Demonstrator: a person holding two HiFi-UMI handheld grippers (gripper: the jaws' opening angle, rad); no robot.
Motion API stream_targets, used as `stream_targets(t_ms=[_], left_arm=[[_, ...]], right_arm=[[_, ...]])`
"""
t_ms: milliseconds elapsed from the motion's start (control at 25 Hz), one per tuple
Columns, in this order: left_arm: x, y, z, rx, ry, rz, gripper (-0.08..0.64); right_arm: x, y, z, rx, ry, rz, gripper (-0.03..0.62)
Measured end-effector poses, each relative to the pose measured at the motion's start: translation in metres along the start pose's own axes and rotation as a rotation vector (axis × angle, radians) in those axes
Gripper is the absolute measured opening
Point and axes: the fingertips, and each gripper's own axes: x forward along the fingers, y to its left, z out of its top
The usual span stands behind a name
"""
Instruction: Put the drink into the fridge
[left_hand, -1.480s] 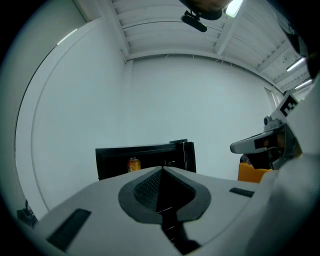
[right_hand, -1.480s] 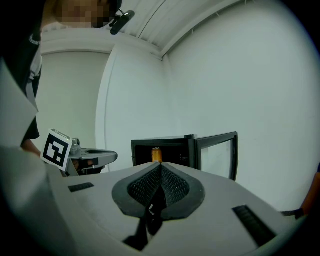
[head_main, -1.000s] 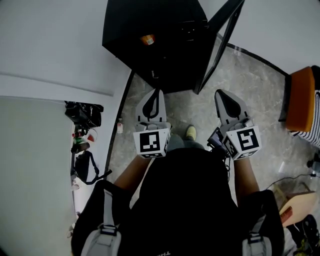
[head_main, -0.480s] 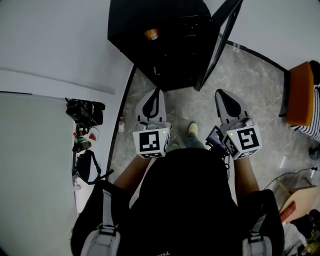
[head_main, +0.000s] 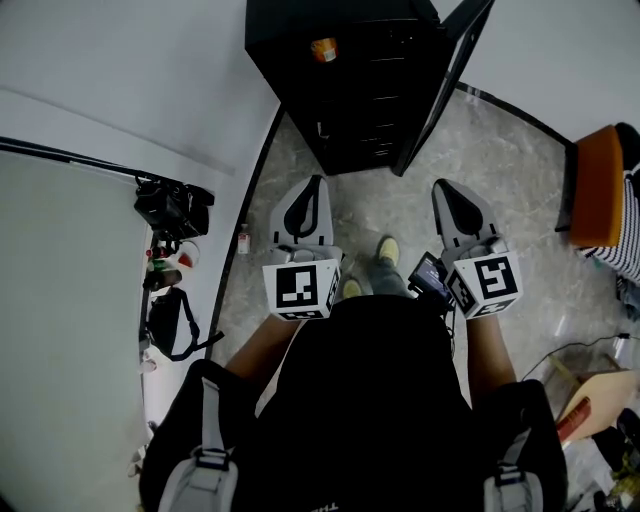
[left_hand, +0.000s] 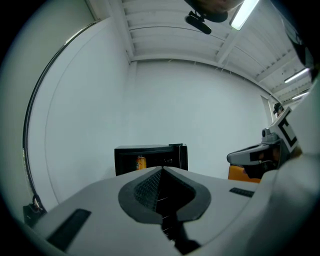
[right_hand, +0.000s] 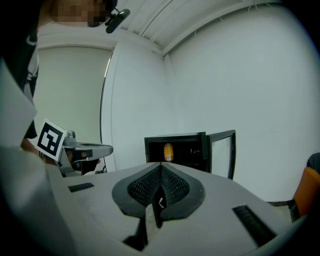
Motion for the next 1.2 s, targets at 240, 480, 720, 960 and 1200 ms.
stream_targets(t_ms=[240,480,720,960,1200], left_arm=[[-0.039,0.002,-0.004,-0.013,0.002,-0.011,0.012],[-0.068,-0.001,-0.007,-0.017,-0.007,-0.035,0.012],[-0.094,-0.006,-0.009,-0.023,-0.015,-0.06,0.012],[-0.118,-0.01,-0.013,-0.032,-0.017,-0.073,0.012],[-0.129,-0.014,-0.019,-0.035,-0.006,-0.079,0.012]], right_arm=[[-0.022,0.035,-0.008,-0.037,0.008,0.025,0.012],[-0.047,0.061,-0.013,-0.042,0.004,-0.005,0.012],[-0.072,0.078,-0.015,-0.062,-0.01,-0.029,0.012],[-0.091,0.094,-0.018,-0.072,-0.033,-0.04,0.012],[-0.102,0.1,-0.024,-0.069,-0.038,-0.047,0.012]])
